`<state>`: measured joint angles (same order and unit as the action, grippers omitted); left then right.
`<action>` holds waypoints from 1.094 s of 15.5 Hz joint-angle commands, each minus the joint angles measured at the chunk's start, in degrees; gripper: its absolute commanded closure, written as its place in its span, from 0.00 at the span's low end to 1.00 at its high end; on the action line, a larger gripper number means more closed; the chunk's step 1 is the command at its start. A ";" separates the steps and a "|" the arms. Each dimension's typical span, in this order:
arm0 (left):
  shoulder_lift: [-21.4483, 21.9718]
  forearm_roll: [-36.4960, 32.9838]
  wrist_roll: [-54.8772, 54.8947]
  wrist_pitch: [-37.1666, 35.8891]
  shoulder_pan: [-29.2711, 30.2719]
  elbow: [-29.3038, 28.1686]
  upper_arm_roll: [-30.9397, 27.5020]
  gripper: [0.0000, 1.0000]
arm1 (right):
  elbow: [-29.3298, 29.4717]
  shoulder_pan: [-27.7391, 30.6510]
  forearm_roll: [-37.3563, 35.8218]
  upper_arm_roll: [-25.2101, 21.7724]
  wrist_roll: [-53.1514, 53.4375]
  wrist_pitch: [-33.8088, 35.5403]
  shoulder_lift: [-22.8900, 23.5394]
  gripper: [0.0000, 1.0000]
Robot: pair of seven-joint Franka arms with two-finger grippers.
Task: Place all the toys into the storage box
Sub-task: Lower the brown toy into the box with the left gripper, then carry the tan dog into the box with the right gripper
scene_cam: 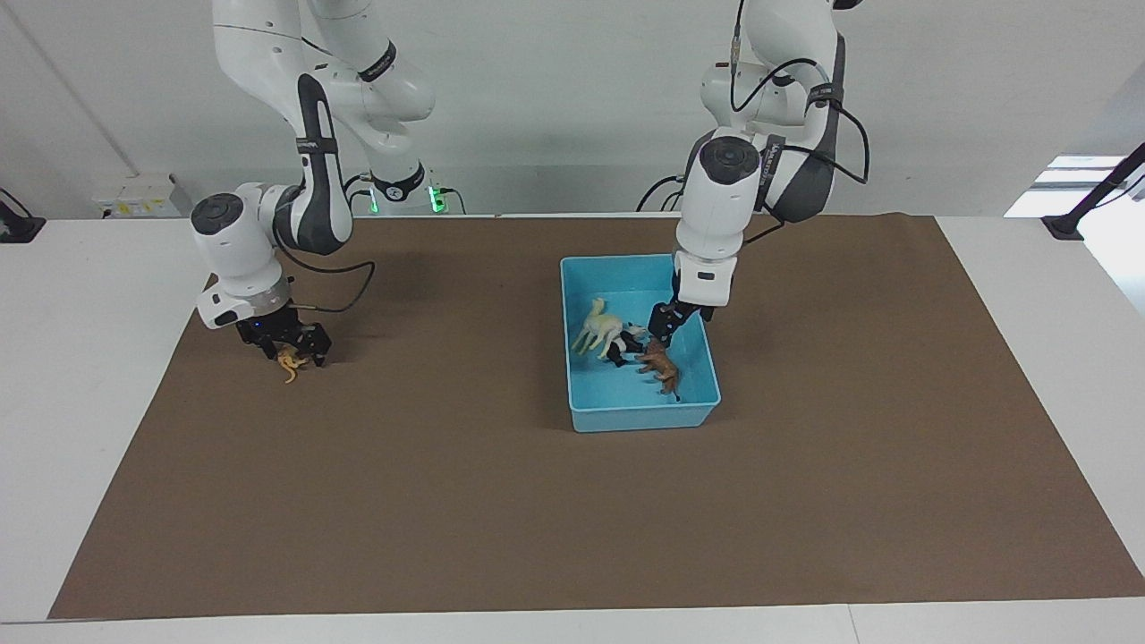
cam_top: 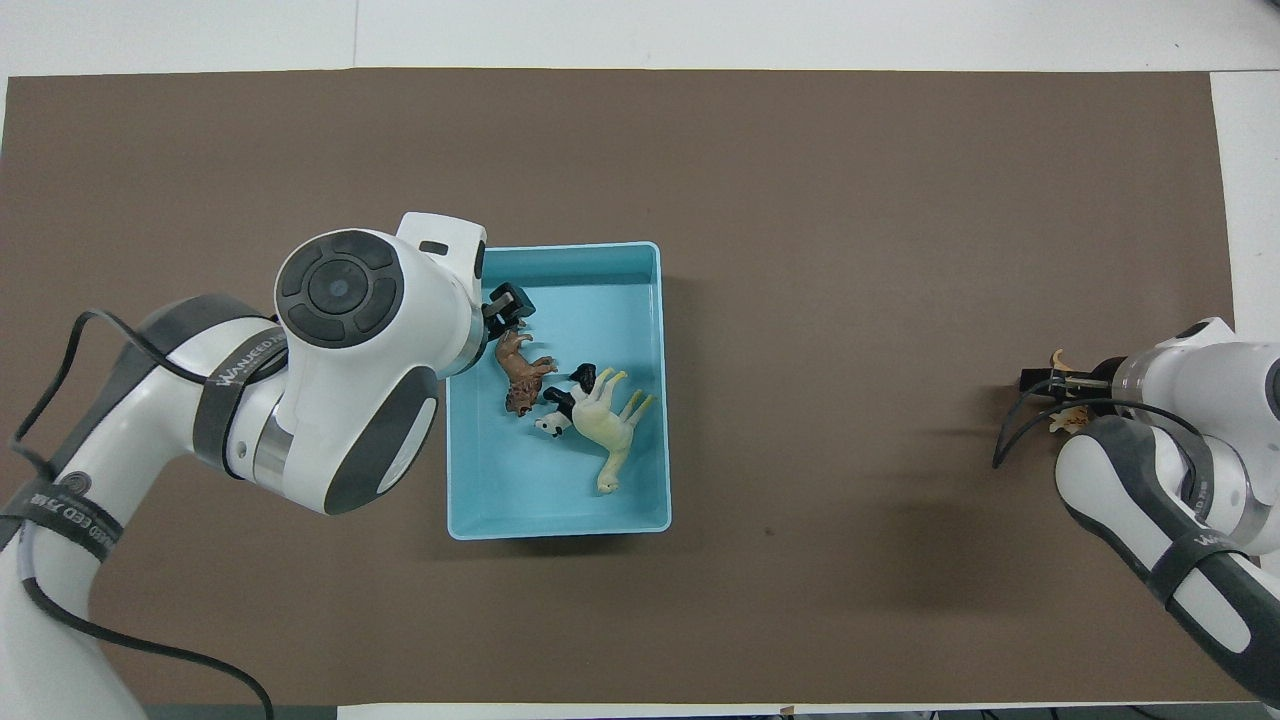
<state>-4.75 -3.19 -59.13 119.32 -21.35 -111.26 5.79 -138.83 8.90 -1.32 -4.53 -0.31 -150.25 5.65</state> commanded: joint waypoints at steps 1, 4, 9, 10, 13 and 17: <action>5.35 0.82 4.78 -3.47 4.63 -0.80 -0.34 0.00 | -1.71 0.86 0.27 0.49 -1.18 -1.09 -1.08 1.00; 6.51 0.82 19.44 -12.07 12.19 3.84 -0.43 0.00 | 0.39 -1.77 0.27 0.75 -0.92 0.57 -0.73 1.00; 6.51 0.82 43.18 -26.31 17.75 9.75 -0.60 0.00 | 17.83 -16.68 0.18 0.92 14.41 19.33 0.49 1.00; 6.42 0.82 45.39 -26.94 17.75 9.84 -0.61 0.00 | 23.63 -20.55 0.18 0.92 19.07 24.00 2.33 1.00; 5.63 1.34 49.26 -27.21 19.41 10.97 -0.61 0.00 | 35.53 -31.46 0.36 1.01 28.06 29.93 5.85 1.00; 4.92 4.42 53.93 -29.67 20.91 13.27 -1.13 0.00 | 39.77 -42.97 4.75 1.01 33.08 27.66 9.01 1.00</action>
<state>1.23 -0.05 -8.24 92.34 -1.54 -100.16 4.63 -102.29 -30.01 1.23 -2.93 31.37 -121.76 10.75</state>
